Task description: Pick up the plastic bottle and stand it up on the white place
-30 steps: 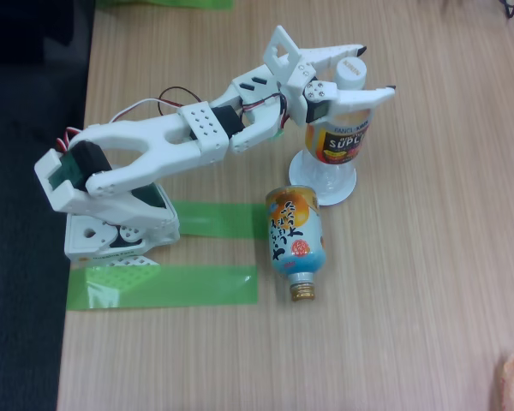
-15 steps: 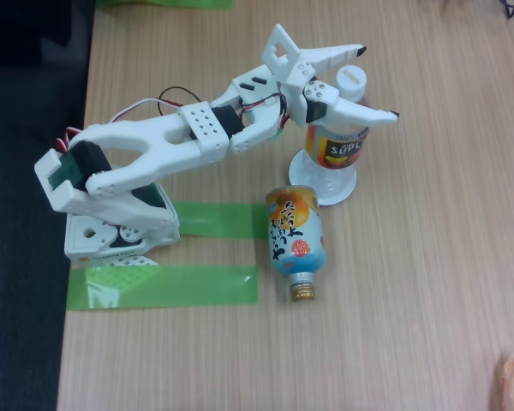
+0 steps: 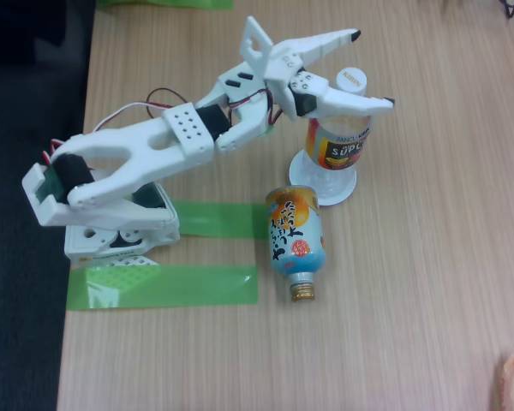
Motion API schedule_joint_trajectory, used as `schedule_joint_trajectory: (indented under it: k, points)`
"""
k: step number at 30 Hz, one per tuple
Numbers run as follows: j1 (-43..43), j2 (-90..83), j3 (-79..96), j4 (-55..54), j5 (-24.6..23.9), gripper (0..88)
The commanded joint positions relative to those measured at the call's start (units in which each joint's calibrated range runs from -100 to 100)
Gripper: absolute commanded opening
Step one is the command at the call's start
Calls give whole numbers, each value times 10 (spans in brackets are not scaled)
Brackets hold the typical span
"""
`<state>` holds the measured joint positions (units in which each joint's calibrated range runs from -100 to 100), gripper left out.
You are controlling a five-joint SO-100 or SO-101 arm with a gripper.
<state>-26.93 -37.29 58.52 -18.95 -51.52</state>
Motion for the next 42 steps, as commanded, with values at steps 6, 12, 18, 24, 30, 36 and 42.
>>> schedule_joint_trajectory:
  k: [6,12,18,24,30,36,42]
  points:
    - [53,-122,6,0,14,474]
    - [120,-248,61,0,116,474]
    - [169,-369,122,0,294,474]
    - [168,-428,150,1,474,474]
    - [170,-460,169,1,615,473]
    - [174,-531,218,1,737,472]
    - [196,-626,243,-7,766,339]
